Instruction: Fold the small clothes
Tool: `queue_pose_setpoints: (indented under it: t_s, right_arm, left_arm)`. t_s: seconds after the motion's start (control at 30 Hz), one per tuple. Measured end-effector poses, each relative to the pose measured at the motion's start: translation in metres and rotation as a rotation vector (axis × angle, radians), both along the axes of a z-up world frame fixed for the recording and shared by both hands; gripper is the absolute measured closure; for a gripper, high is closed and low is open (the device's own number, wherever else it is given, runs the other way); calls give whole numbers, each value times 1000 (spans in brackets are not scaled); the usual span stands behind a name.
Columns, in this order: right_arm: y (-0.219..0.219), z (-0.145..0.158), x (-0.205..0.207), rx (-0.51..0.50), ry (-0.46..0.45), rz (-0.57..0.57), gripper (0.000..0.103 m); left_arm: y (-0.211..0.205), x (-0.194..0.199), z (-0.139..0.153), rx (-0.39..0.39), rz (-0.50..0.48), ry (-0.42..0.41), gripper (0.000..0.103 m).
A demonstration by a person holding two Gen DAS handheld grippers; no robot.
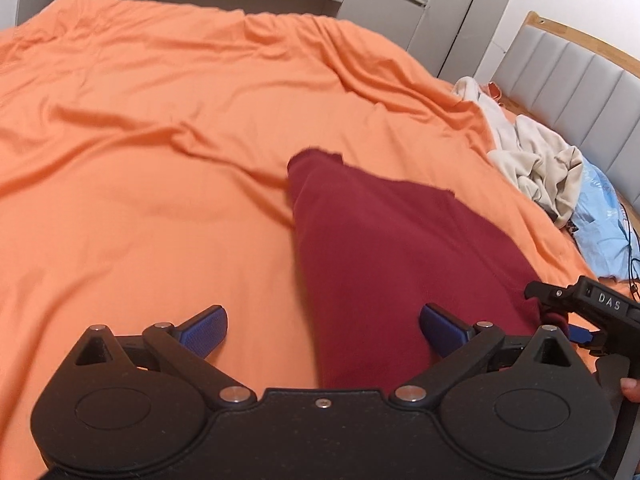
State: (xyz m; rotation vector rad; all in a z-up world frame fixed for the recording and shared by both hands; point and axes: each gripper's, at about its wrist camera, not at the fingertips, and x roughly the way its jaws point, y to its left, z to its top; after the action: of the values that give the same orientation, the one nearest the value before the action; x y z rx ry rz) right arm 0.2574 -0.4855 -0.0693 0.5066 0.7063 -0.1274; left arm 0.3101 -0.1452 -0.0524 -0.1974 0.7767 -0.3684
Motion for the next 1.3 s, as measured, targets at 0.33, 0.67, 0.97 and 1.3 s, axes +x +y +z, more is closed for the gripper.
queue_pose_setpoints:
  t_s: [0.33, 0.67, 0.97, 1.3]
  right_arm:
    - [0, 0, 1, -5, 11, 2, 0]
    - [-4, 3, -4, 18, -22, -16, 0]
    - [-16, 17, -6, 93, -137, -15, 0]
    - [-25, 6, 15, 116, -90, 7, 34]
  left_arm:
    - [1, -2, -16, -30, 8, 3, 0]
    - [1, -1, -14, -31, 5, 12, 0]
    - [5, 18, 12, -31, -3, -46, 1]
    - [6, 44, -13, -36, 3, 45, 0]
